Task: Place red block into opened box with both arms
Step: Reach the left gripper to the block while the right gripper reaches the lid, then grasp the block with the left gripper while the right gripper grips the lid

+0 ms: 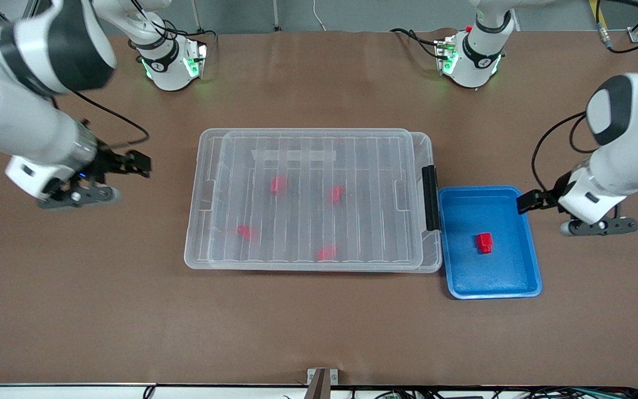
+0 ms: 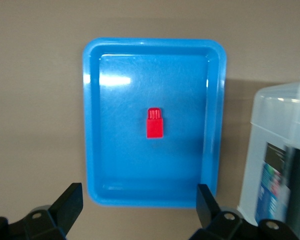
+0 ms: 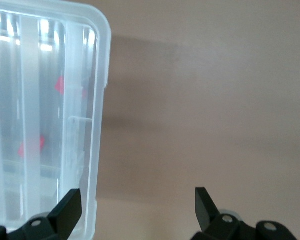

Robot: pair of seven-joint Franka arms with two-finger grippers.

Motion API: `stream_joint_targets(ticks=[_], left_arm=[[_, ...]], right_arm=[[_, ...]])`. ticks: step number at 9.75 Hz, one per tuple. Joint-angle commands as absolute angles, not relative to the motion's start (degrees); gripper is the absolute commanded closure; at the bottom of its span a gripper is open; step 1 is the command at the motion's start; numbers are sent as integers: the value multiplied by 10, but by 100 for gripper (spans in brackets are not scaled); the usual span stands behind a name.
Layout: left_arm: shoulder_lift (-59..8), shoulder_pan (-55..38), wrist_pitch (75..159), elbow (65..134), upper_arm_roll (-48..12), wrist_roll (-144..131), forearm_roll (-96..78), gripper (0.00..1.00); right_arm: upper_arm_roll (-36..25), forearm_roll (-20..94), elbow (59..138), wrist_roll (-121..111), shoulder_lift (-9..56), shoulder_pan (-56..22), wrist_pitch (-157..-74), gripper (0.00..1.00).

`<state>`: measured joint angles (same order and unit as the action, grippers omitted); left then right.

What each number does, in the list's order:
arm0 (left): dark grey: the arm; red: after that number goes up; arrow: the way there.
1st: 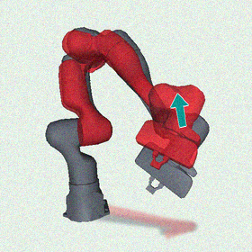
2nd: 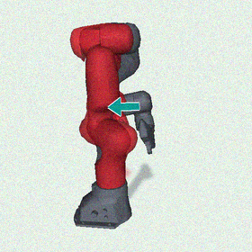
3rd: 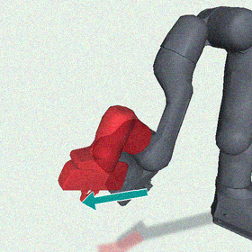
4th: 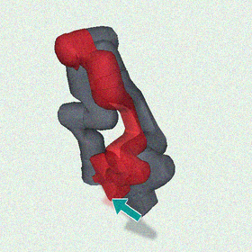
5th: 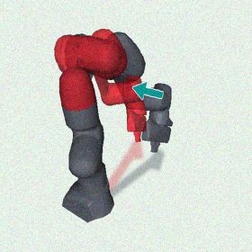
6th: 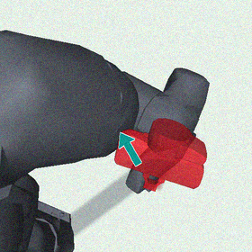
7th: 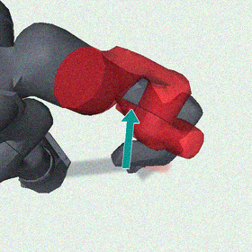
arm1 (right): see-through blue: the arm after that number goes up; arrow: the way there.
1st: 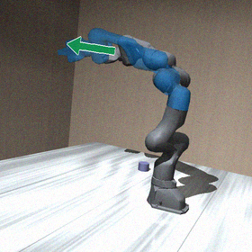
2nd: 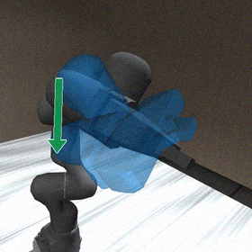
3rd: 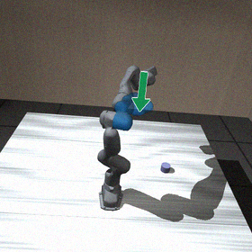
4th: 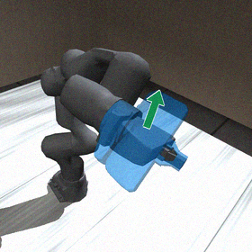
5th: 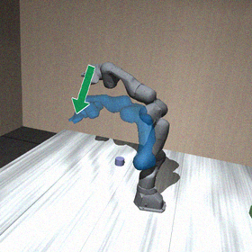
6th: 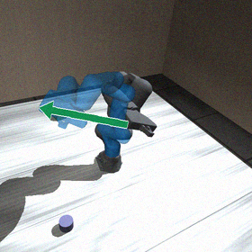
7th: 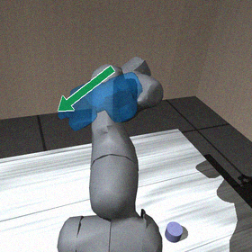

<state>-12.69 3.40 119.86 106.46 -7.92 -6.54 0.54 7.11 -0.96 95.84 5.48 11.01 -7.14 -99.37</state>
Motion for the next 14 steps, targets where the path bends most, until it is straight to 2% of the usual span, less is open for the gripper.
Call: stream_joint_targets(ticks=[1, 4, 9, 11, 12, 13, 14], left_arm=[[-196, 38, 1290, 1098, -79, -92, 4, 0], [-279, 32, 1349, 1095, -80, -182, 4, 2], [-354, 33, 1360, 1062, -80, -186, 4, 40], [-357, 32, 1359, 1055, -80, -199, 4, 44], [-359, 30, 1358, 1055, -79, -201, 4, 49], [-359, 30, 1358, 1055, -79, -200, 4, 64], [-359, 30, 1359, 1055, -79, -200, 5, 83]], right_arm=[[80, -4, 1067, 62, 100, -73, -1109, 0], [92, 7, 1116, 62, 114, -75, -1188, 0], [92, 7, 1127, 62, 144, -79, -1237, 0], [92, 4, 1128, 56, 149, -80, -1237, 0], [92, -2, 1128, 55, 149, -78, -1237, 0], [91, -3, 1128, 54, 149, -77, -1236, 0], [91, -13, 1129, 51, 149, -73, -1233, 0]])
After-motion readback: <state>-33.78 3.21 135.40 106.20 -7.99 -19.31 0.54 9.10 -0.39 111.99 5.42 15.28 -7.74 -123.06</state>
